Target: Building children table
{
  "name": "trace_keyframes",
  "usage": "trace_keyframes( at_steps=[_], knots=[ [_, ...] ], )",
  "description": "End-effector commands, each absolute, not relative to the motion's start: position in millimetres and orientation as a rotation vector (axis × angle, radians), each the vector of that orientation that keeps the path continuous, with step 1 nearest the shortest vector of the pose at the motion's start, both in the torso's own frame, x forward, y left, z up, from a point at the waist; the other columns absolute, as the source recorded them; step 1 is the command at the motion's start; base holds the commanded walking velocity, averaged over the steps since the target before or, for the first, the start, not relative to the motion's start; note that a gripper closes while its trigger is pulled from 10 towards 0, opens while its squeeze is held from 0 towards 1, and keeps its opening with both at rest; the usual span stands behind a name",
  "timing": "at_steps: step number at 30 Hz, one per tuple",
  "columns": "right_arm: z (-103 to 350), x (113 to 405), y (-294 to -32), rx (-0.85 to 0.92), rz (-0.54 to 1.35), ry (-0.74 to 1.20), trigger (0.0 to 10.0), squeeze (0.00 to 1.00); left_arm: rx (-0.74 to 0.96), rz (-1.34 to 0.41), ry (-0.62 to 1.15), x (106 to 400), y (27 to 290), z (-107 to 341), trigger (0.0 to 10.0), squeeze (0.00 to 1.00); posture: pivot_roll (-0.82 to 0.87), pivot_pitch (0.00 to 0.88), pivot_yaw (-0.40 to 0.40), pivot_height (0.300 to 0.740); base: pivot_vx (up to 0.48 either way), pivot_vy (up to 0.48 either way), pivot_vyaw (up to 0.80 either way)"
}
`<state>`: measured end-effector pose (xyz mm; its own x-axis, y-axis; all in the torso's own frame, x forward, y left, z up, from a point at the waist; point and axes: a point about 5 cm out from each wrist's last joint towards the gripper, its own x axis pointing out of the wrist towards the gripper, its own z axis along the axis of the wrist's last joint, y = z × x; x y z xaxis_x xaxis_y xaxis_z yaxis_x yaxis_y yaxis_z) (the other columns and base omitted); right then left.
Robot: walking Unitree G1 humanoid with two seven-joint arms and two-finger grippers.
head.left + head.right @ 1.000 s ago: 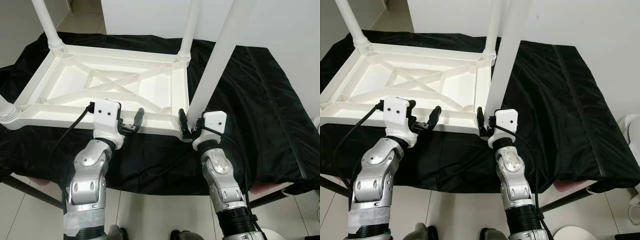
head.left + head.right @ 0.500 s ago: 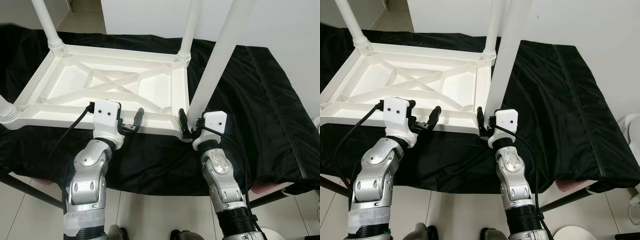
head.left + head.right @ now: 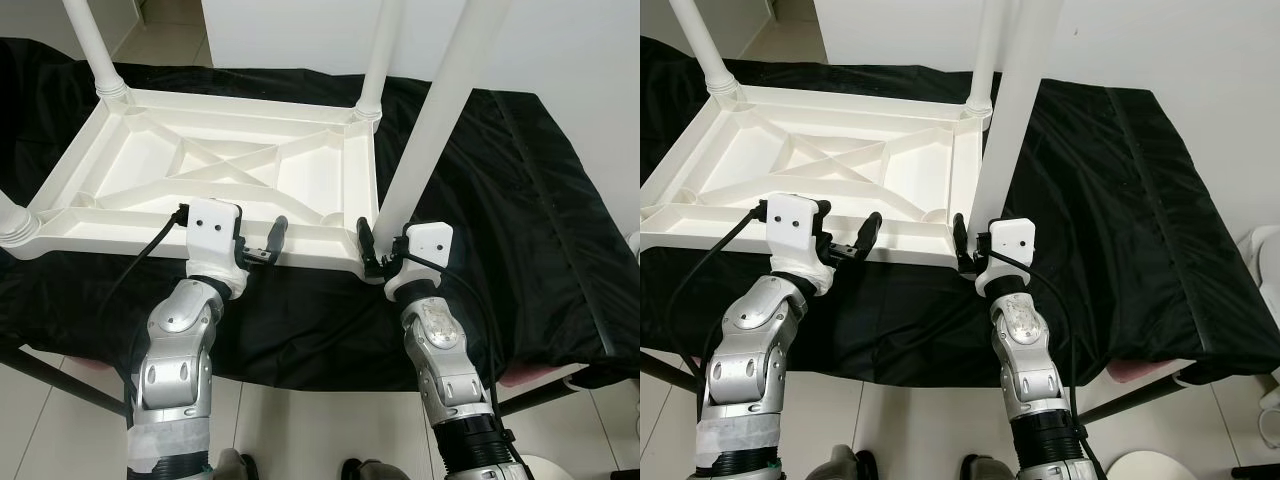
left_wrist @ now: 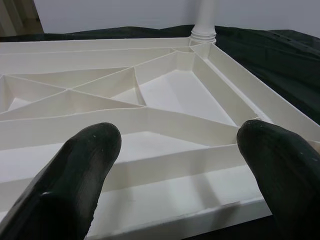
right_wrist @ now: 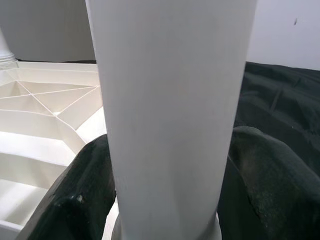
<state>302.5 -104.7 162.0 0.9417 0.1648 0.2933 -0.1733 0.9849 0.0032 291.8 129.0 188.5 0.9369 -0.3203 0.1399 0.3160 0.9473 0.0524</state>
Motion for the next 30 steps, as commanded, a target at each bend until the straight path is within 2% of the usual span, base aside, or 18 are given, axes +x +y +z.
trace_keyframes(
  at_steps=[1, 16, 24, 30],
  knots=[
    [157.6, 301.1, -104.1, 0.028, 0.168, -0.282, 10.0, 0.0, 0.027, -0.162, -0.154, 293.6, 137.1, 189.3, 10.0, 0.0, -0.11, 0.158, 0.021, 0.74, 0.0, 0.0, 0.0],
    [161.6, 306.5, -102.8, 0.007, 0.209, -0.292, 10.0, 0.0, 0.115, -0.323, -0.153, 284.4, 127.5, 185.8, 10.0, 0.0, -0.08, 0.151, 0.012, 0.74, 0.0, 0.0, 0.0],
    [159.8, 312.7, -112.9, -0.09, 0.435, -0.256, 10.0, 0.0, 0.184, -0.617, -0.133, 261.5, 97.5, 177.2, 10.0, 0.0, -0.08, 0.139, 0.005, 0.74, 0.0, 0.0, 0.0],
    [159.1, 314.7, -119.5, -0.171, 0.58, -0.228, 10.0, 0.0, 0.21, -0.706, -0.114, 253.4, 88.1, 172.2, 10.0, 0.0, -0.08, 0.134, 0.002, 0.74, 0.0, 0.0, 0.0]
  ],
)
